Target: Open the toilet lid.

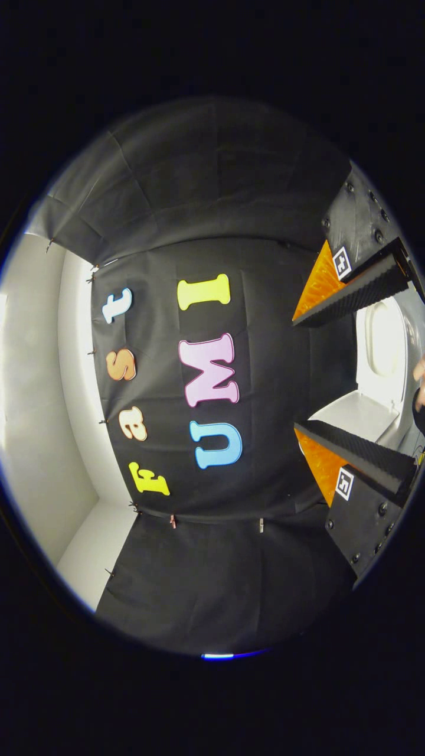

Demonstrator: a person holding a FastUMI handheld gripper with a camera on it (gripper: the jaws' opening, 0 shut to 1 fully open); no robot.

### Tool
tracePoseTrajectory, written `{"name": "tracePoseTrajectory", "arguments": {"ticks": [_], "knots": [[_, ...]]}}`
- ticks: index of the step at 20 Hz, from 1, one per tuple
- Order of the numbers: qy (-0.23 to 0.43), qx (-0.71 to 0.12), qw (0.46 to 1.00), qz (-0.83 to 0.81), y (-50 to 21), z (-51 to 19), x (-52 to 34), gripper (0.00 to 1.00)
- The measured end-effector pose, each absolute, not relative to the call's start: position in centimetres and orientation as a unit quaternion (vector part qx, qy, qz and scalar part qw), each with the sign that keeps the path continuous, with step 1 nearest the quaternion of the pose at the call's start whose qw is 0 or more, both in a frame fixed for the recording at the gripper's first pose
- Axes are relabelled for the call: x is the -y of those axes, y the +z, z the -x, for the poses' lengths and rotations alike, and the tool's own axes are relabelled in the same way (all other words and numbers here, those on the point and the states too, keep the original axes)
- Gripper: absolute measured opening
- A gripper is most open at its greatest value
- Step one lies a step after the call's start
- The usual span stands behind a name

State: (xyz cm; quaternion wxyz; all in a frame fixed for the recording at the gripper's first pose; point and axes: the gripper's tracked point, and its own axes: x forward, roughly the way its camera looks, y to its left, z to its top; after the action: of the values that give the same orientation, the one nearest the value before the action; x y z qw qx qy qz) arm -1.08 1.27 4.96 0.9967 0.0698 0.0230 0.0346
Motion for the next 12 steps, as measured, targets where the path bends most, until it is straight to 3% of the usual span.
{"name": "tracePoseTrajectory", "arguments": {"ticks": [12], "knots": [[0.031,-0.028,0.996,-0.076,4.56,1.00,-0.74,0.99]]}}
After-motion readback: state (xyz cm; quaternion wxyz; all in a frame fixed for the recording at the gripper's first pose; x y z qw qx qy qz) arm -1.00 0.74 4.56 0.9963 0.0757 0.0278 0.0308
